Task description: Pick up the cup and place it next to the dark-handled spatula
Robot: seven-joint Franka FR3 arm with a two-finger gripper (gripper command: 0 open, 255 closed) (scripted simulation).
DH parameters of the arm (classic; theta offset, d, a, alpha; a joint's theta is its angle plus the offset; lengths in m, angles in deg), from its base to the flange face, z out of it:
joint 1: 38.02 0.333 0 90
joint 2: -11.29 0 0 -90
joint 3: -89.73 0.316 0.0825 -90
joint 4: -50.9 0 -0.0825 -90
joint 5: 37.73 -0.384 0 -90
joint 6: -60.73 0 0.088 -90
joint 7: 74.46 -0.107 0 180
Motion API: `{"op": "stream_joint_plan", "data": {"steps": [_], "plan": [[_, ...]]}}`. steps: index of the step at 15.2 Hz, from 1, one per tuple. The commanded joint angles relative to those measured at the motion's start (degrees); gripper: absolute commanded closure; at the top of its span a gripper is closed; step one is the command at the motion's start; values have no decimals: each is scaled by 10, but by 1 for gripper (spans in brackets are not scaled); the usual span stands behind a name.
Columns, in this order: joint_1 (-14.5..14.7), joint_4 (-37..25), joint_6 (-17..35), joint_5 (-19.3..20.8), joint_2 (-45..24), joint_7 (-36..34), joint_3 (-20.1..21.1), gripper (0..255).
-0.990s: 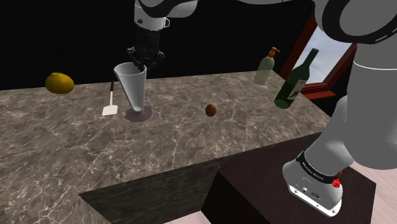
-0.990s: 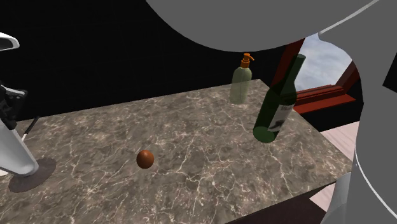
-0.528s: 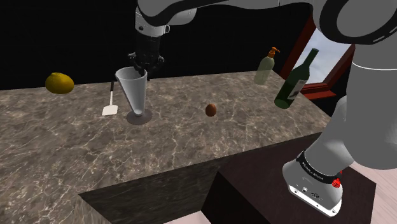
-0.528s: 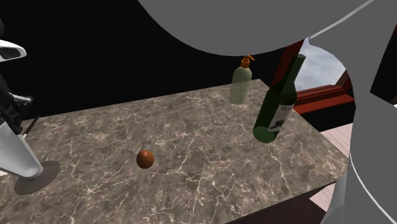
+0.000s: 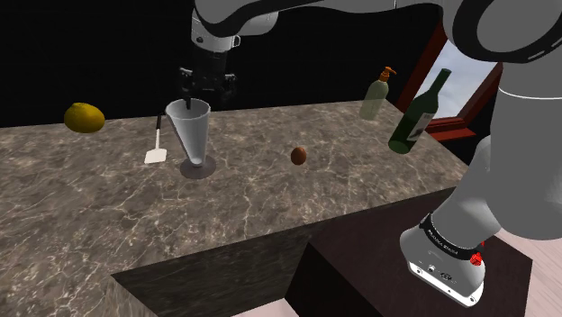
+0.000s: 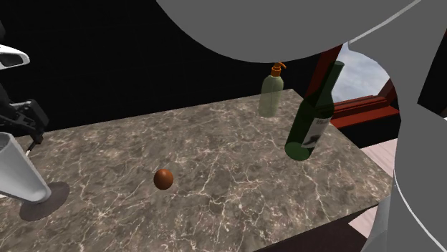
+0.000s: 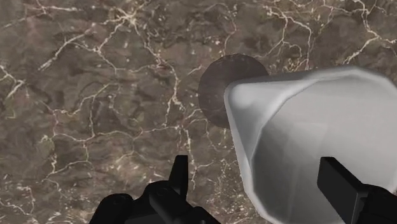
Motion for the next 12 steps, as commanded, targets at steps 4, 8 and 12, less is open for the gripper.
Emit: {"op": "stream_joint_plan", "data": {"steps": [4, 8, 12], "plan": [[-5, -29, -48, 2, 19, -2, -2, 0], [-6, -38, -61, 2, 23, -2, -3, 0], [-6, -38, -61, 2, 22, -2, -3, 0]]}}
